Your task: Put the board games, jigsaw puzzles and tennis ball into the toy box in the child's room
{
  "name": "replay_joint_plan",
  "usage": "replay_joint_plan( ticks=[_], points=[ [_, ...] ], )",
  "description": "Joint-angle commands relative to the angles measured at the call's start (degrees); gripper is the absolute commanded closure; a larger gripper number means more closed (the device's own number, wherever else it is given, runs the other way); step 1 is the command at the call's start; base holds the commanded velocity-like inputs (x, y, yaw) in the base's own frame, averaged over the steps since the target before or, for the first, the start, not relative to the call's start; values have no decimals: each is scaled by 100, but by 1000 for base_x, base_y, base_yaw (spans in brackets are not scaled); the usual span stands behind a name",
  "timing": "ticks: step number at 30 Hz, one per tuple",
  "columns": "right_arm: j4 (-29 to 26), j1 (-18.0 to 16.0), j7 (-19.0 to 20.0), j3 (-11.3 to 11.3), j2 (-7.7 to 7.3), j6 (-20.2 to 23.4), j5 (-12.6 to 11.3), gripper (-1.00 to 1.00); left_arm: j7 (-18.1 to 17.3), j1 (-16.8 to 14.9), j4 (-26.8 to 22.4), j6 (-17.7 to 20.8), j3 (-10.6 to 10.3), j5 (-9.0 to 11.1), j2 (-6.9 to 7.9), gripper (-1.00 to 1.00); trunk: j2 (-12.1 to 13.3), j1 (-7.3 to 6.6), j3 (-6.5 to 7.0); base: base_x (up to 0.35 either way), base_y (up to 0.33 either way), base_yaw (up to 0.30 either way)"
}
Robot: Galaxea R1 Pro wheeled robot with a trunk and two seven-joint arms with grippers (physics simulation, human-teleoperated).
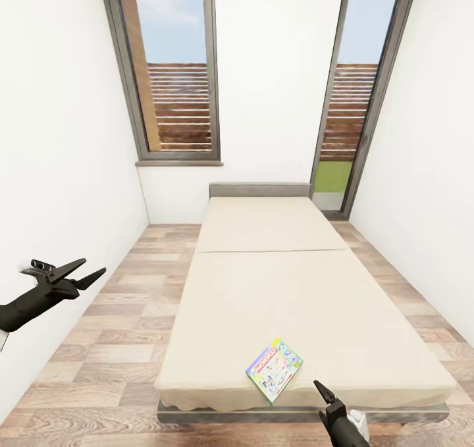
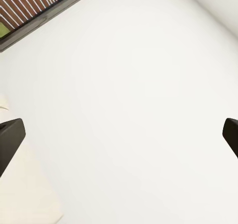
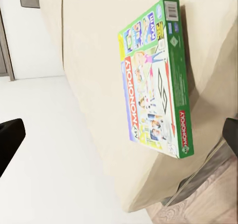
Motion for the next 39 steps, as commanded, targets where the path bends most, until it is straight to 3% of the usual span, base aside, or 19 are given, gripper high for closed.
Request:
replay_joint_plan(
  ticks=[1,19,33,39],
  points=[
    [3,-4,-4,-15,0,54,-46,-100,-24,-4,0,61,0,-5,1,-100,-45,22,-24,0,0,0],
    [1,-6,-93,-15,0,75,-47,-100,-24,-4,26,192,9,13,9,-100,-767,418,-347,0,0,0],
    [-52,-55,-737,1,0,366,6,-100,-24,-4,18,126,9,38,9,-100,-1328,725,-599,0,0,0],
    [-59,-166,-805,31,0,404,16,-100,-24,-4,18,127,8,39,9,-100,-1569,857,-707,0,0,0]
  ],
)
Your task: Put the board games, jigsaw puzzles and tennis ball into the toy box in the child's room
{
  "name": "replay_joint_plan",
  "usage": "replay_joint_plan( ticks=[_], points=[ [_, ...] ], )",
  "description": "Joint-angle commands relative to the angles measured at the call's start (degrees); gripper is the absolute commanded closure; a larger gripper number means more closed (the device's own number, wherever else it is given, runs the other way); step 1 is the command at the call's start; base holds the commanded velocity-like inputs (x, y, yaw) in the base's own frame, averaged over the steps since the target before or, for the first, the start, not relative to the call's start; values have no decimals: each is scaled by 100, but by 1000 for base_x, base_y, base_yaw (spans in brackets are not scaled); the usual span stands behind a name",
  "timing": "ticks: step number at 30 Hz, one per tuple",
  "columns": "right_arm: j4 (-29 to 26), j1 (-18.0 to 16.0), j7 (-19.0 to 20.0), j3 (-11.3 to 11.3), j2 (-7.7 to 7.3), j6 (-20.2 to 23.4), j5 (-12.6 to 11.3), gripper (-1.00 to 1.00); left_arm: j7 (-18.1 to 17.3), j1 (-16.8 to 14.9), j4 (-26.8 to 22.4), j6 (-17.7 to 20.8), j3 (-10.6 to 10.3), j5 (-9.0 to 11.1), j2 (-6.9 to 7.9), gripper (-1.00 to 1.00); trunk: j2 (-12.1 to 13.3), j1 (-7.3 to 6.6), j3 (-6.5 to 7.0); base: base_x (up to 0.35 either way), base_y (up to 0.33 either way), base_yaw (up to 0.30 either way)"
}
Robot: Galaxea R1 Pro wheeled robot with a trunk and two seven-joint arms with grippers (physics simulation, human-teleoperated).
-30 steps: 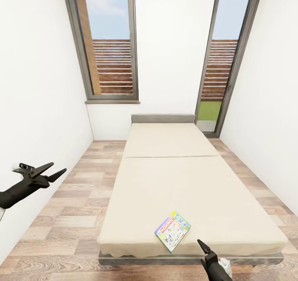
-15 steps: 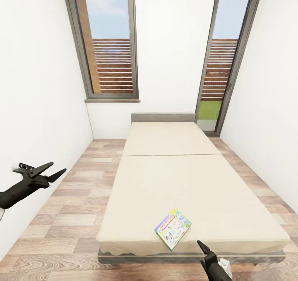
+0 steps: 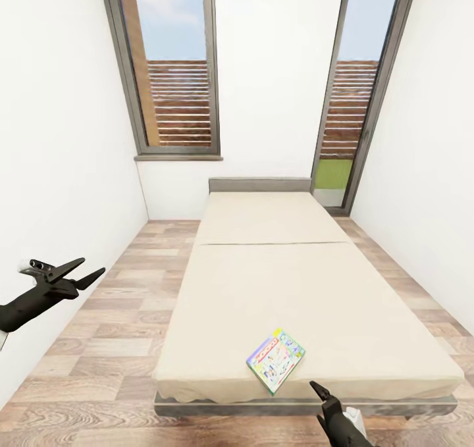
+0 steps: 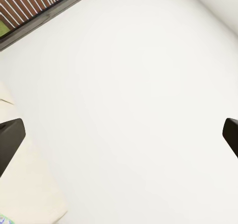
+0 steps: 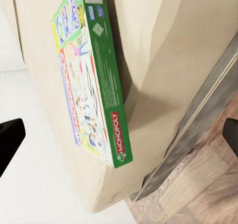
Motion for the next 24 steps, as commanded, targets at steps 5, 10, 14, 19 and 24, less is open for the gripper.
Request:
replay_joint_plan(
  ticks=[5,10,14,19,24],
  points=[
    [-2,-36,23,-13,26,76,-35,-100,-24,-4,0,68,1,-5,1,-100,-205,110,-96,0,0,0],
    [-10,-43,39,-10,51,83,-20,-100,-24,-3,0,74,-2,-5,-1,-100,-405,220,-186,0,0,0],
    [-14,-44,59,8,68,83,-12,-100,-24,-3,-3,76,-5,-5,-5,-100,-445,242,-204,0,0,0],
    [-16,-47,80,195,79,85,-14,-100,-24,-3,-7,76,-7,-5,-5,-100,-445,242,-204,0,0,0],
    [-16,-84,35,444,94,86,-17,-100,-24,0,-8,69,-7,-4,-2,-100,-445,242,-204,0,0,0]
  ],
)
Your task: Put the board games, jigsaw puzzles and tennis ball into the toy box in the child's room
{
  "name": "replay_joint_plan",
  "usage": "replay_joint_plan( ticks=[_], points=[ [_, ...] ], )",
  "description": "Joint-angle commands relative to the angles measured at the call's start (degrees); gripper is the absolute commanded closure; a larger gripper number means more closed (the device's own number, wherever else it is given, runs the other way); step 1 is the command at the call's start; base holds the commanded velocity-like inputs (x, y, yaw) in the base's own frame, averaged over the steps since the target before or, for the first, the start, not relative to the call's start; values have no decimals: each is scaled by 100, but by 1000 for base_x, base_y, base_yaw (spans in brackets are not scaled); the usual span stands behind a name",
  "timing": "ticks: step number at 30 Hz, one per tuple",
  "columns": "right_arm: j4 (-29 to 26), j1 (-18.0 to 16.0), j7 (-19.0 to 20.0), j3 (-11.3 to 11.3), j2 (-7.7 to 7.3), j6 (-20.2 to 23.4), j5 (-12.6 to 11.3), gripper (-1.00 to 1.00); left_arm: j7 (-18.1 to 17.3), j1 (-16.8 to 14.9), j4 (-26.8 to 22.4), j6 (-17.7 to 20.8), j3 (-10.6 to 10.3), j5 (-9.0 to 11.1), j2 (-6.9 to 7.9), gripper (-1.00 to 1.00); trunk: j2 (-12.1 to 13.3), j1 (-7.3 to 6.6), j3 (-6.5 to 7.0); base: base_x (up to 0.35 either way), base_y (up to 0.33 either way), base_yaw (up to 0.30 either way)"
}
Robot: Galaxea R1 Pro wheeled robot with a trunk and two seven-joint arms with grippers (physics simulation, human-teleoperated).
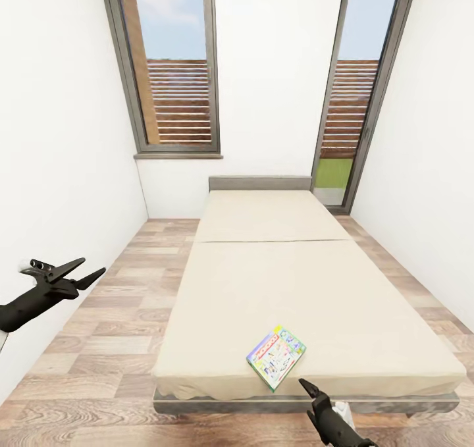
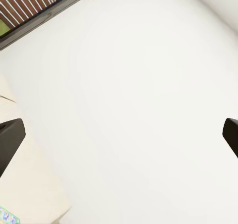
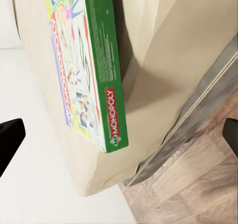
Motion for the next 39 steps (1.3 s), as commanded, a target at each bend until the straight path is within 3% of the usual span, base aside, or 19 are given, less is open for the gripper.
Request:
replay_joint_plan(
  ticks=[1,11,39],
  points=[
    [1,-20,-8,28,3,52,-36,-100,-24,-1,0,62,3,-5,2,-100,-3,-1,-5,33,0,0],
    [1,-152,-51,406,5,210,-37,-100,-24,2,0,58,9,3,3,-100,-3,-1,-5,30,0,0],
    [1,-167,-52,454,23,225,-36,-100,-24,2,0,50,44,3,-3,-100,-3,-1,-5,0,37,0]
  ],
)
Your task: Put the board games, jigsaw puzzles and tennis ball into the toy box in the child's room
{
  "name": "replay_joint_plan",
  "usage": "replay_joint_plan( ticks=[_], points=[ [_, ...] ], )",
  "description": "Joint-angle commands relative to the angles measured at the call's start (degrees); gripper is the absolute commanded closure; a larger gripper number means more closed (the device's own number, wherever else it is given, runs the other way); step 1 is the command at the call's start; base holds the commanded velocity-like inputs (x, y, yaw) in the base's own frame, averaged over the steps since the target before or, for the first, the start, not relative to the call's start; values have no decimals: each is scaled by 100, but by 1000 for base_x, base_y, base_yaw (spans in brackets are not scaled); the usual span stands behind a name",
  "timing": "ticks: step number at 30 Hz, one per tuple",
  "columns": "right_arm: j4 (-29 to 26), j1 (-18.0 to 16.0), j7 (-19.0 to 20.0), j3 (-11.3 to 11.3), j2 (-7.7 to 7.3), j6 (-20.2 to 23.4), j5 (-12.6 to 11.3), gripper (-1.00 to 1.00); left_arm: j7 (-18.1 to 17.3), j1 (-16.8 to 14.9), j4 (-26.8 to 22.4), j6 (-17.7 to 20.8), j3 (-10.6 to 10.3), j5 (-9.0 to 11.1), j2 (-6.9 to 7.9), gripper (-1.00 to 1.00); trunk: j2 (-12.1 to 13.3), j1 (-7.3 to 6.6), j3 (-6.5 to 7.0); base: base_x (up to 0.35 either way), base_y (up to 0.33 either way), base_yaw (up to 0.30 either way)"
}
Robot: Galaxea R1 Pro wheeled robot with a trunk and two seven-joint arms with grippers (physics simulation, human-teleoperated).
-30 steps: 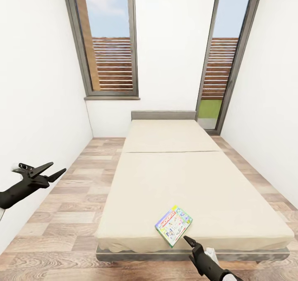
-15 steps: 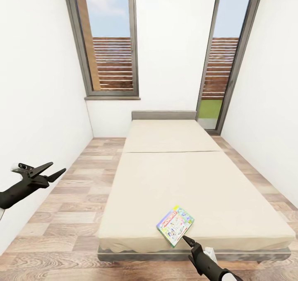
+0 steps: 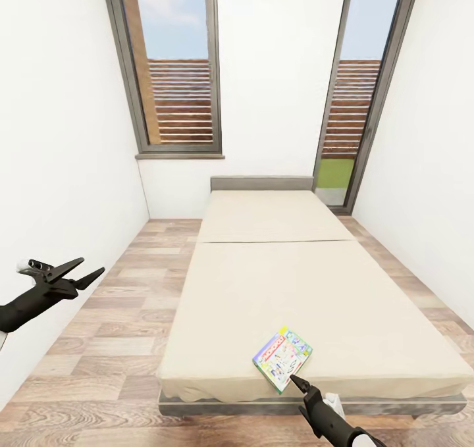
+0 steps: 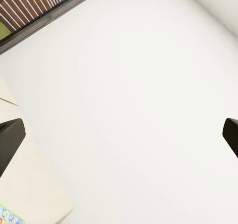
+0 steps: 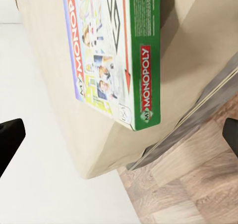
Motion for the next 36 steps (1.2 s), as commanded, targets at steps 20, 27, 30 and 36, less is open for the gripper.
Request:
replay_joint_plan(
  ticks=[20,27,30,36],
  points=[
    [1,-4,6,-26,-1,49,-25,-100,-24,-3,-8,26,1,3,-11,-100,-3,-1,-5,46,23,0],
    [1,-4,6,-26,-5,49,-25,-100,-24,-3,-16,25,1,3,-11,-100,-163,87,-77,1,0,0],
    [1,-4,6,-26,-7,49,-25,-100,-24,-3,-17,25,1,3,-11,-100,-283,153,-131,0,0,0],
    [1,-4,6,-26,-7,49,-20,-100,-24,-3,-17,25,1,3,-16,-100,-524,285,-239,0,0,0]
  ],
)
